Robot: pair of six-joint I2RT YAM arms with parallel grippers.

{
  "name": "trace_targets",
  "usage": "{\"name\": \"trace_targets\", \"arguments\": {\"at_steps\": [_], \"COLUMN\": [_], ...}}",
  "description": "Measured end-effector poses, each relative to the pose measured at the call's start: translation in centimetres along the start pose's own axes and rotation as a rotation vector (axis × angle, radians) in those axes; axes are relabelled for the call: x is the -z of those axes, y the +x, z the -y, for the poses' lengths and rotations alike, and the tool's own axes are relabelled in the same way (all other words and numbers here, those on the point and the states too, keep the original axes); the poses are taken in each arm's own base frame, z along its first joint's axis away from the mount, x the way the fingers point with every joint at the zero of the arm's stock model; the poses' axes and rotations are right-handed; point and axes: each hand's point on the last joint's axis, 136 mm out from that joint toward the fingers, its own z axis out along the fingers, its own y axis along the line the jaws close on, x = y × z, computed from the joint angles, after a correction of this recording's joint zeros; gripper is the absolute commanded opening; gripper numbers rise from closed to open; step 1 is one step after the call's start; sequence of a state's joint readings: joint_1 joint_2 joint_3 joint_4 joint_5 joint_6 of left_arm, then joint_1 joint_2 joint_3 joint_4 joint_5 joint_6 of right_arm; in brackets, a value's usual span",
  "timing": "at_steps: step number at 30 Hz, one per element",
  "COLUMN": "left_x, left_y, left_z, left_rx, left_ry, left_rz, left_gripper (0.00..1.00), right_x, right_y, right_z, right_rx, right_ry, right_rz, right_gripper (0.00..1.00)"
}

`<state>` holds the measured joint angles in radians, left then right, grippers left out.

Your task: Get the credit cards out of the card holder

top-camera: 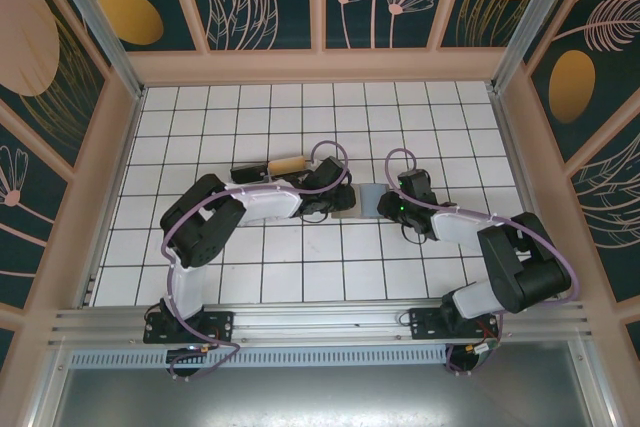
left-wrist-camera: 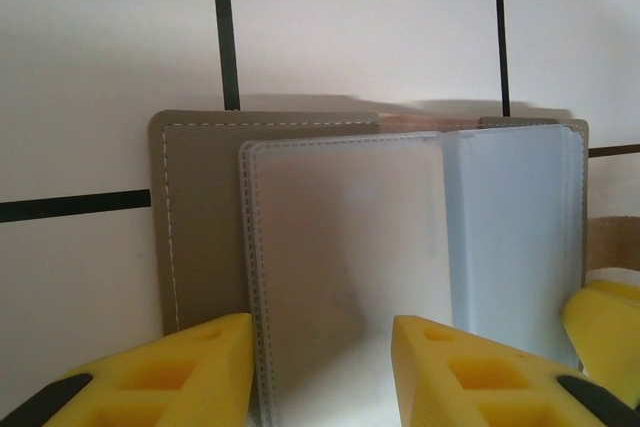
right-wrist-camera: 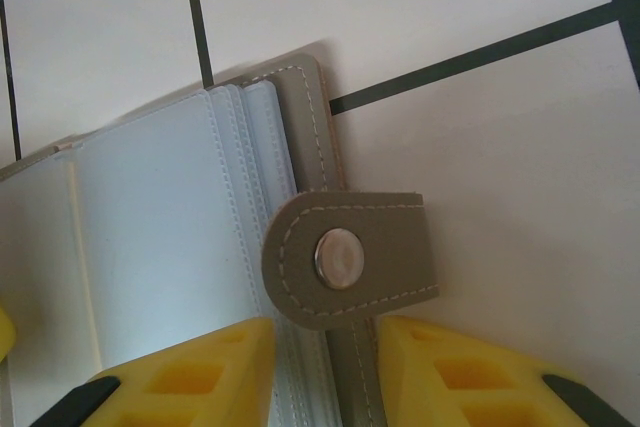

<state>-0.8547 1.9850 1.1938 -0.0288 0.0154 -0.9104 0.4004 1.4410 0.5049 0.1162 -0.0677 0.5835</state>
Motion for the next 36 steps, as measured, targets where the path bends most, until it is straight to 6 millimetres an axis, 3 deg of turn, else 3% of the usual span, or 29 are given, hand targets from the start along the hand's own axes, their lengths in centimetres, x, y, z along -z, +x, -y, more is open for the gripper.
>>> {"name": "trace_targets", "arguments": {"at_steps": [11,21,30,34,36], "left_x": [0.2,1.4,1.6,1.6,1.6], "left_y": [-0.2,-0.9,-0.6,-0.6,-0.6], "left_z": [0.1,2.1,2.2,2.2,2.3], "left_rx": [-0.005,-0.023,-0.033,-0.038,-0.041], "left_ry": [-0.003,0.070,0.067,0.067,0.069], "left_rz": [0.011,0.035,0.036,0.036,0.034], "left_gripper": [0.45,0.45,0.47,0.59,0.74], "right_x": [0.0,0.0,0.0,0.0,0.0], "right_y": [0.0,0.0,0.0,0.0,0.0], "right_z": [0.0,0.0,0.0,0.0,0.0], "right_rx": [0.001,0.002,0.003,0.006,0.006], "right_ry": [0.002,0.004,0.004,0.007,0.007], "right_rz": [0.002,0.003,0.004,0.006,0.006], "right_gripper": [0.36,0.36,0.36,0.36,0.36]}}
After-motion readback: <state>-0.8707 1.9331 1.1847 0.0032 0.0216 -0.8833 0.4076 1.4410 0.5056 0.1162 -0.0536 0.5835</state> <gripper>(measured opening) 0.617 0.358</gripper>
